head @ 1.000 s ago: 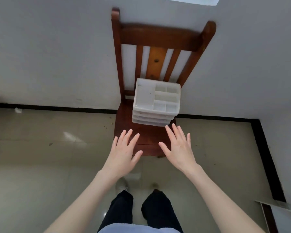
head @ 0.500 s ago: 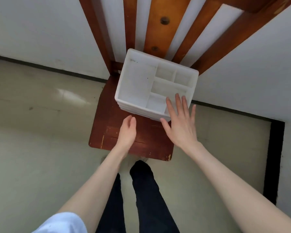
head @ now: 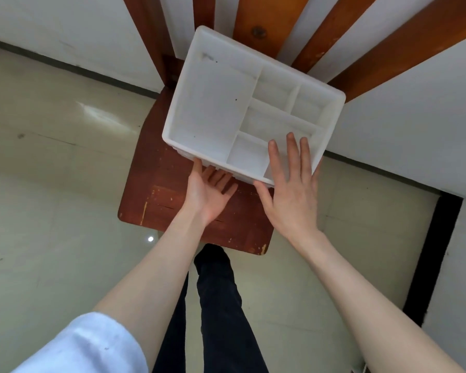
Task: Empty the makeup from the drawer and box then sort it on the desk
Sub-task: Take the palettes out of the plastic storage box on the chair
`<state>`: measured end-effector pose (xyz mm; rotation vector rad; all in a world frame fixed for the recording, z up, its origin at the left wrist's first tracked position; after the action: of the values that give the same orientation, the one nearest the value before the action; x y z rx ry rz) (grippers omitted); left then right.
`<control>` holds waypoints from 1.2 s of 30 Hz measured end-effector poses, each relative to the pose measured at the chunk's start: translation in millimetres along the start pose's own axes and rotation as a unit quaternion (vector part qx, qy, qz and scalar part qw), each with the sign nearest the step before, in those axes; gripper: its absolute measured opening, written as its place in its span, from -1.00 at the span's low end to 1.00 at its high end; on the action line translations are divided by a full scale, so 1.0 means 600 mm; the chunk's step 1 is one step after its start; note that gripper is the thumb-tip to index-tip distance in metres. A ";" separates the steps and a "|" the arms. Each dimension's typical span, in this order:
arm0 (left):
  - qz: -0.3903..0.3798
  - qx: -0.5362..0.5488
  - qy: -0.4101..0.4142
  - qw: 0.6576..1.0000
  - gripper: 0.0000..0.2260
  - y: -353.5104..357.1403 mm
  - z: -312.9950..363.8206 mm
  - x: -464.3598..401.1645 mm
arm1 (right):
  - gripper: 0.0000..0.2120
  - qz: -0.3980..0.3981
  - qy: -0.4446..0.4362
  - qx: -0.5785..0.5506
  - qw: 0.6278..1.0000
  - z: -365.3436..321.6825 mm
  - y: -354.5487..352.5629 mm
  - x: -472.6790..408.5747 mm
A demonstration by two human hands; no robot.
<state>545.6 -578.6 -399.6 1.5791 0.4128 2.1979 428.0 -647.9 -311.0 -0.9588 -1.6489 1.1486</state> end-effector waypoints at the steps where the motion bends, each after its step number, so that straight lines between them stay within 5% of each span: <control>1: 0.004 -0.001 0.001 1.000 -0.50 -0.007 -0.003 0.002 | -0.39 0.003 -0.001 0.002 1.000 0.001 0.000 0.000; 6: -0.001 -0.104 -0.008 0.995 -0.43 -0.070 -0.018 0.031 | -0.38 0.016 -0.006 0.011 1.000 0.001 0.001 0.001; 26: 0.060 -0.211 -0.059 0.974 -0.55 -0.160 -0.007 0.091 | -0.39 0.028 0.000 0.018 0.999 -0.012 -0.015 0.009; 29: 0.042 -0.461 -0.043 0.885 -0.70 -0.153 0.010 0.120 | -0.51 0.087 0.003 -0.054 0.995 -0.012 -0.033 0.034; 32: -0.012 -0.678 0.214 0.703 -0.79 -0.115 0.056 0.139 | -0.74 0.153 -0.018 -0.176 0.972 -0.014 -0.041 0.085; 34: -0.079 -0.711 0.332 0.615 -0.75 -0.075 0.071 0.141 | -0.77 0.072 -0.015 -0.219 0.973 -0.017 -0.007 0.116; 36: -0.137 -0.728 0.353 0.572 -0.70 -0.050 0.065 0.115 | -0.75 -0.038 0.007 -0.208 0.977 -0.020 0.043 0.127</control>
<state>567.4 -518.8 -343.5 -0.2830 -0.7934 1.7037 418.6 -567.4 -316.1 -1.1452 -1.9394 0.7542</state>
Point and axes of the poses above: each hand's wrist, its own x-axis away from the middle knuckle, its own y-axis out of the palm, z = x × y, the point moved 5 cm from there along -x, towards the middle knuckle, and after that the axes turned 15 degrees about y, right-handed, at the moved point
